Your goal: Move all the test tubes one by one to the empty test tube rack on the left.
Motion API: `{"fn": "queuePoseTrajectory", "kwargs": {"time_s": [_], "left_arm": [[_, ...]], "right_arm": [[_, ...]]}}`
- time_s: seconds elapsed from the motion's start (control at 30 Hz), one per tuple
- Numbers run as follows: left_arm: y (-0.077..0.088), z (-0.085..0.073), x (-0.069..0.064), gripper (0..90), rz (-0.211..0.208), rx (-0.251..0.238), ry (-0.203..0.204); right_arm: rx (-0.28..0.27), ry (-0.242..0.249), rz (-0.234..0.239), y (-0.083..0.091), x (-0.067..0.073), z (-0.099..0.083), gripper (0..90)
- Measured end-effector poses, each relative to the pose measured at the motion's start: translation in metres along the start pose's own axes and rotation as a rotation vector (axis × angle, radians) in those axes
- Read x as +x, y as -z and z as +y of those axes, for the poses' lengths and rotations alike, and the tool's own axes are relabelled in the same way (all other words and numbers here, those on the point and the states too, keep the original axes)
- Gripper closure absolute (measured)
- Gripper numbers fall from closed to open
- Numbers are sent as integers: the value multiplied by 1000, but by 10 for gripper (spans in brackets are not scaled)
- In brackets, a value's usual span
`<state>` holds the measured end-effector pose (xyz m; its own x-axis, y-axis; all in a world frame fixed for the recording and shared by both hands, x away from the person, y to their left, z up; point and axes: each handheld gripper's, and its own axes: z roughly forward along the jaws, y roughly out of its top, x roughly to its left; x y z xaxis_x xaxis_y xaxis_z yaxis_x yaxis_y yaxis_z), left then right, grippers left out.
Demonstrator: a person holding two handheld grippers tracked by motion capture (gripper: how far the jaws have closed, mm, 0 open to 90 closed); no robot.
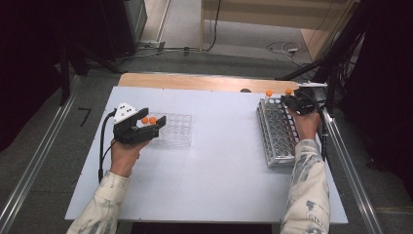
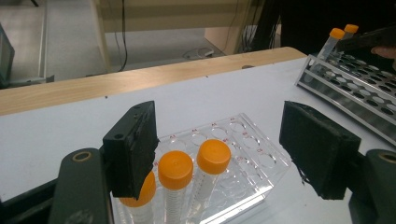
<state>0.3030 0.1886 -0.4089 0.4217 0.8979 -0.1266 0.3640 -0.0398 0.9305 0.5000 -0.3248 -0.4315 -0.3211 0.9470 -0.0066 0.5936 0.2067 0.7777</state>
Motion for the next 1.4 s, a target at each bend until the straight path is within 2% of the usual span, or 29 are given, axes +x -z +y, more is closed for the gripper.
{"fn": "queuePoseTrajectory", "kwargs": {"time_s": [0.13, 0.2, 0.37, 0.73, 0.87, 1.17, 1.4], "left_arm": [[0, 0, 0, 280, -3, 0, 1], [0, 0, 0, 280, -5, -1, 0], [-1, 0, -2, 276, -2, -2, -3], [-3, 0, -1, 222, 5, 14, 4], [-3, 0, -2, 222, 2, 14, 4], [-3, 1, -3, 197, 4, 16, 5], [-2, 1, -2, 194, 12, 8, 14]], "right_arm": [[0, 6, -8, 2, 1, 0, 717], [-17, -3, -5, 5, 1, 1, 717], [-32, 12, -23, 9, 3, 3, 717], [-106, 28, -48, 26, 8, 13, 718], [-113, 33, -56, 31, 9, 14, 719], [-157, 62, -52, 54, 12, 18, 719], [-175, 82, -17, 75, 20, 17, 719]]}}
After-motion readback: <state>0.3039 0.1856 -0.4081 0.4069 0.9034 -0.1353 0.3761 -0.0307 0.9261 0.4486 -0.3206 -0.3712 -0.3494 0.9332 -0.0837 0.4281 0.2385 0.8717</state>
